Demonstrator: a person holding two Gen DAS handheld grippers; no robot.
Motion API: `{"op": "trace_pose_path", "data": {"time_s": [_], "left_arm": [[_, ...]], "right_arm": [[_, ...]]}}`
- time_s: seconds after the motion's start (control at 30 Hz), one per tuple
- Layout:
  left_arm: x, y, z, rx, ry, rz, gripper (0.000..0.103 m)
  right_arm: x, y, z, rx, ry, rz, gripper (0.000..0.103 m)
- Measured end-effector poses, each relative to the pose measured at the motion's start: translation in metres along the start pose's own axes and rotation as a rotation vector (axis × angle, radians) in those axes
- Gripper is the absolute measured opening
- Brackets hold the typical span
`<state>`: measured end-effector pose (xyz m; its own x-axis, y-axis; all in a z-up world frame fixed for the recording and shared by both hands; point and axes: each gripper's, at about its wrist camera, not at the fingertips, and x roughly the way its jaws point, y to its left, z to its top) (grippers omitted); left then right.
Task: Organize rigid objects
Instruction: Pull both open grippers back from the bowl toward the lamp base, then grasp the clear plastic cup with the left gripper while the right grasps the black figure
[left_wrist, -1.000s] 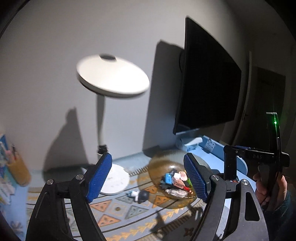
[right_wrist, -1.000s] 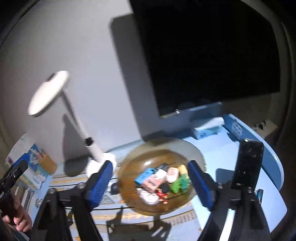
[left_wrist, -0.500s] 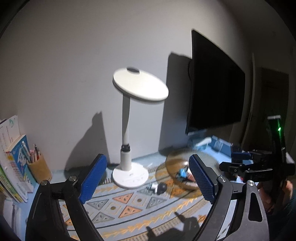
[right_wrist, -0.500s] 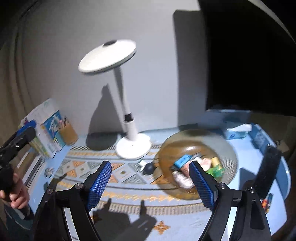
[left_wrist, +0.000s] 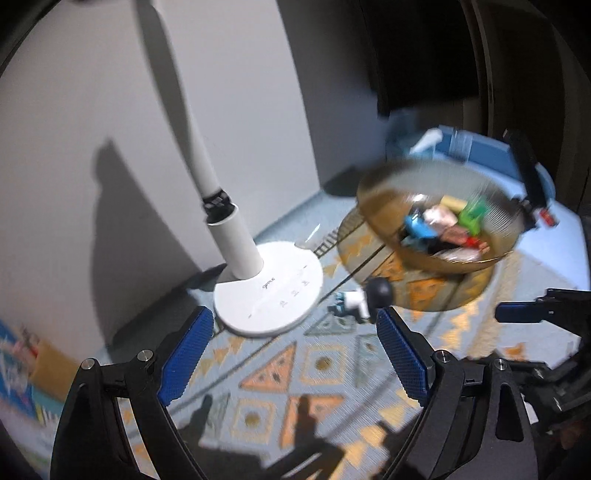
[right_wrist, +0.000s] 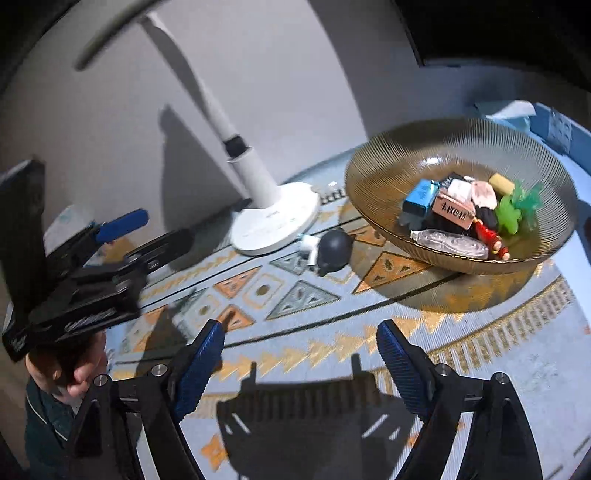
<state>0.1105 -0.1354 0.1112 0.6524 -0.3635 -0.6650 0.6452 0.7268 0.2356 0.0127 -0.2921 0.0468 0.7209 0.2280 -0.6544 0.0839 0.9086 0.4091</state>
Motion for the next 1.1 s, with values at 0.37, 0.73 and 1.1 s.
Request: {"op": "trace_pose_path", "data": {"time_s": [0.37, 0.73, 1.1], "left_arm": [[0.152, 0.012, 0.060, -0.025, 0.108, -0.237, 0.073], [0.211, -0.008, 0.069, 0.024, 0.169, -0.214, 0.059], [0.196, -0.010, 0.067, 0.018, 0.142, -0.178, 0.043]], "right_arm": [[0.092, -0.031, 0.041, 0.160, 0.034, -0.044, 0.073], [0.112, -0.025, 0.049, 0.162, -0.039, -0.119, 0.073], [0.124, -0.010, 0.056, 0.120, -0.013, -0.126, 0.048]]}}
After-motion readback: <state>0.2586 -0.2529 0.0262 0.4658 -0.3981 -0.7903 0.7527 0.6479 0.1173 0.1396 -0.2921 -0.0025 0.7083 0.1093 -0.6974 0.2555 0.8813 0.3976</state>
